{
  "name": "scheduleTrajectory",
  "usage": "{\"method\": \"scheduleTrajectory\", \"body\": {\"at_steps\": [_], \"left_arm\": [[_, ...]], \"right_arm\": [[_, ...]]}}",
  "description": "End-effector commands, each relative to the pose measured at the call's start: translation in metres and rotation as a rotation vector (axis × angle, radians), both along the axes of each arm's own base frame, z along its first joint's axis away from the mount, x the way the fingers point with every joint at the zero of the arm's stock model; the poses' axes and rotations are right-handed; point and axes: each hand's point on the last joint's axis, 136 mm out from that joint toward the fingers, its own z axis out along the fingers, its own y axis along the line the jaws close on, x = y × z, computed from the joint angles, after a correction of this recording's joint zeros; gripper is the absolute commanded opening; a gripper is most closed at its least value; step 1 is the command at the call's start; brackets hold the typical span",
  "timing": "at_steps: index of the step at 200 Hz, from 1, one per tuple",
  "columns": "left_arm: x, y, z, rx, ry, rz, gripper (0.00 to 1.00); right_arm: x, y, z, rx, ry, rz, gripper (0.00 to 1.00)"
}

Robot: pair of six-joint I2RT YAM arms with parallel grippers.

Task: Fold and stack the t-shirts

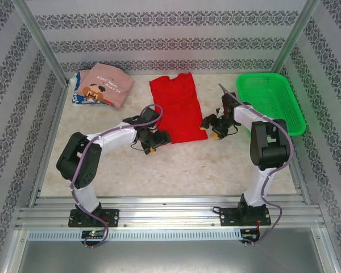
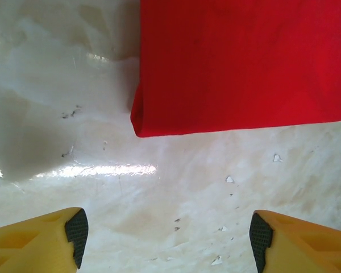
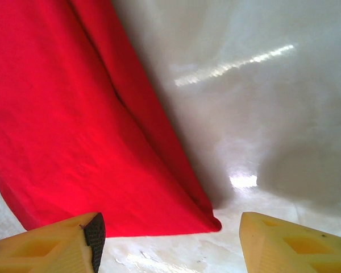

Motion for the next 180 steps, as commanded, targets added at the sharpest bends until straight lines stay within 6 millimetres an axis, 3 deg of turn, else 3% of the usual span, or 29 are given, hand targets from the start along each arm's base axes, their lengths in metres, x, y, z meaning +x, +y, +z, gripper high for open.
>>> {"method": "scheduleTrajectory", "body": {"at_steps": [1,103,135,161,180], "left_arm": [[0.026,-0.010,0.006,-0.038,-0.080,0.086,0.76],[0.045,-0.007,-0.031,0.047,-0.107,0.245,0.65],[0.048,-0.009,-0.038,0.073,-0.108,0.243,0.45],[0.051,-0.008,-0.047,0.098,-0.101,0.243,0.22],[0.052,-0.008,-0.048,0.109,-0.099,0.240,0.12]], "right_arm": [[0.006,0.005,0.006,0.023,-0.063,0.021,0.64],[0.001,0.005,-0.008,0.032,-0.044,0.024,0.61],[-0.008,0.004,-0.010,0.030,-0.031,0.026,0.61],[-0.017,0.002,-0.011,0.023,-0.020,0.021,0.61],[-0.020,0.003,-0.013,0.028,-0.016,0.017,0.61]]}}
